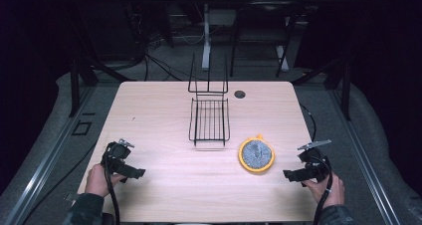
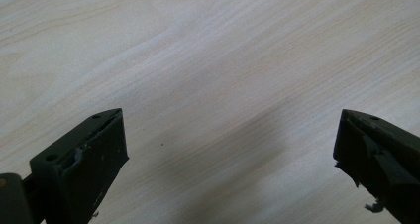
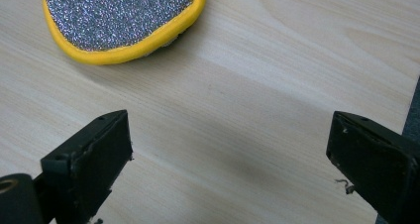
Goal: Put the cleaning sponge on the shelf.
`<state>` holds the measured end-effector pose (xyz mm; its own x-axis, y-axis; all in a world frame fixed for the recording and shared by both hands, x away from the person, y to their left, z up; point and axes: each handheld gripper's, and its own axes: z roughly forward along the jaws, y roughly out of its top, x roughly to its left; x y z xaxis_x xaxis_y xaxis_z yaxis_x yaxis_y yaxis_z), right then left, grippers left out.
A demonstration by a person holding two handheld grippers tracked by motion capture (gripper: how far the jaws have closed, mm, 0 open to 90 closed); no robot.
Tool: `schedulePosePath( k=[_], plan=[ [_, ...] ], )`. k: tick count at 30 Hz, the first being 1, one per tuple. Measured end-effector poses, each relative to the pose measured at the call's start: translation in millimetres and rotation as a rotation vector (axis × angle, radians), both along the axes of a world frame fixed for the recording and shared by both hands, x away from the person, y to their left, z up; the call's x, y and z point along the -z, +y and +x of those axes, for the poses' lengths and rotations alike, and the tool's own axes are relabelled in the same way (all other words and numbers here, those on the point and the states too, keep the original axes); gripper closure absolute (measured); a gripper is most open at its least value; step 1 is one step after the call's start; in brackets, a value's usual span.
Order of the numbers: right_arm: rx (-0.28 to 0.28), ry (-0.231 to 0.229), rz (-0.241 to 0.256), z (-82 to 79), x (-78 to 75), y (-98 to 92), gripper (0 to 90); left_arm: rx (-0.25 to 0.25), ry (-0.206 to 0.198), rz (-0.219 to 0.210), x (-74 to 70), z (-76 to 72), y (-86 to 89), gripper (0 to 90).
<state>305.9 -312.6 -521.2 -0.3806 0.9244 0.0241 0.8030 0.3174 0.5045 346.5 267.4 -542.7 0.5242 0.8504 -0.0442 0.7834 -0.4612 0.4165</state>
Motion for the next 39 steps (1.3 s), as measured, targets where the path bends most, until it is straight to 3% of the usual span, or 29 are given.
schedulePosePath(
  k=[11, 25, 29, 39],
  plan=[
    [-0.034, -0.017, -0.024, 5.8, -4.2, 7.6, 4.5, 0.014, 0.006, 0.006, 0.6, -2.0, -0.6, 0.2],
    [-0.069, -0.018, -0.002, 19.6, -7.4, 20.9, 3.5, 0.018, 0.016, 0.003, 2.4, -3.0, -0.6, 0.2],
    [-0.084, -0.008, 0.022, 30.4, -8.6, 30.4, 0.0, 0.028, 0.025, 0.002, 3.6, -2.3, -3.0, 0.3],
    [-0.148, -0.008, -0.006, 50.8, -10.3, 52.5, 0.0, 0.035, 0.024, 0.001, 3.7, -1.9, -2.6, 0.2]
  ],
)
